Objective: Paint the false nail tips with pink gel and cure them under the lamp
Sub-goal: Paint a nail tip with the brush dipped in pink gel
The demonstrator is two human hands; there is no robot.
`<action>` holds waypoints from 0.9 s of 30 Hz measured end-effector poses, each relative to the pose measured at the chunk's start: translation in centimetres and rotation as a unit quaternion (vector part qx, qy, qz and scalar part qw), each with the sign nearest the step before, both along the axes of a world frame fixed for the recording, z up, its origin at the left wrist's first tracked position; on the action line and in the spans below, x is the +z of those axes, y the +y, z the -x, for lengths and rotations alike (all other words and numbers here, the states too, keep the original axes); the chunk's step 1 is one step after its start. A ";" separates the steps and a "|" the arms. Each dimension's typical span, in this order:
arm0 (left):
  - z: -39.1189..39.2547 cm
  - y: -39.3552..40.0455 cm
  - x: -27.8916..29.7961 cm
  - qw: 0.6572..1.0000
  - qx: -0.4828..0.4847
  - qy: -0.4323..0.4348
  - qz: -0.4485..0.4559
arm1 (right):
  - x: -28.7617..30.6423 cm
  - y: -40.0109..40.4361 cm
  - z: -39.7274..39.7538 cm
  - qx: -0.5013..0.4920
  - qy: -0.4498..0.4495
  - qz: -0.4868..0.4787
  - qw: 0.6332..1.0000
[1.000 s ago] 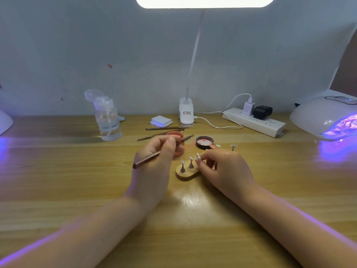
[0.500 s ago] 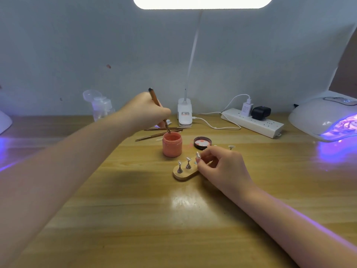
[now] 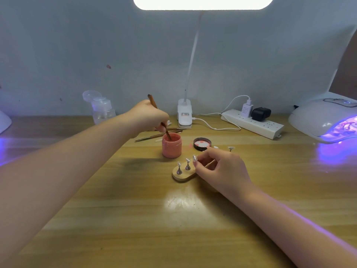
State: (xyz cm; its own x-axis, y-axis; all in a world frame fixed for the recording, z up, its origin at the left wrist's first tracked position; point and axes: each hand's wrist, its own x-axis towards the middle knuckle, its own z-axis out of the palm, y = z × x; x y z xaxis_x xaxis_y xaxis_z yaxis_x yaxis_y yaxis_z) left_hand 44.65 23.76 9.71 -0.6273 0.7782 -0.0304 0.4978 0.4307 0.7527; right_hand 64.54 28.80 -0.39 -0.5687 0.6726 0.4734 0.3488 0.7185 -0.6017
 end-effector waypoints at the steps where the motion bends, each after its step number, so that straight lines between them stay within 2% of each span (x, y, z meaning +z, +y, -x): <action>1: 0.3 -0.2 0.1 0.999 0.012 -0.027 -0.016 | 0.0 0.0 0.0 0.005 0.000 0.003 1.000; 6: 1.7 -1.4 -0.1 0.983 0.064 -0.154 -0.078 | 0.1 0.2 0.0 0.042 -0.002 -0.001 0.999; 10: 2.1 -2.6 -1.4 0.967 0.091 -0.217 -0.098 | 0.0 0.2 0.0 0.055 0.011 -0.004 0.998; 17: 2.5 -4.1 -2.8 0.952 0.108 -0.275 -0.081 | -0.1 0.3 0.0 0.044 0.033 0.006 0.998; 23: 3.1 -4.9 -3.5 0.925 0.110 -0.332 -0.146 | -0.2 0.5 0.0 0.037 0.048 0.031 0.998; 27: 2.7 -4.8 -4.1 0.906 0.113 -0.384 -0.137 | -0.2 0.5 0.0 0.033 0.052 0.038 0.997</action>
State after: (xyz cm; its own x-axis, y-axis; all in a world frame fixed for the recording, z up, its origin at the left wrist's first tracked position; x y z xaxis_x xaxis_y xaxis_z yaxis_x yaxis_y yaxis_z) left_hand 41.96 18.96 5.58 -0.6479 0.6765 -0.3499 -0.2950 0.2007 0.9342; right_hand 64.54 29.26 -0.59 -0.5630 0.6718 0.4813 0.2350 0.6885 -0.6861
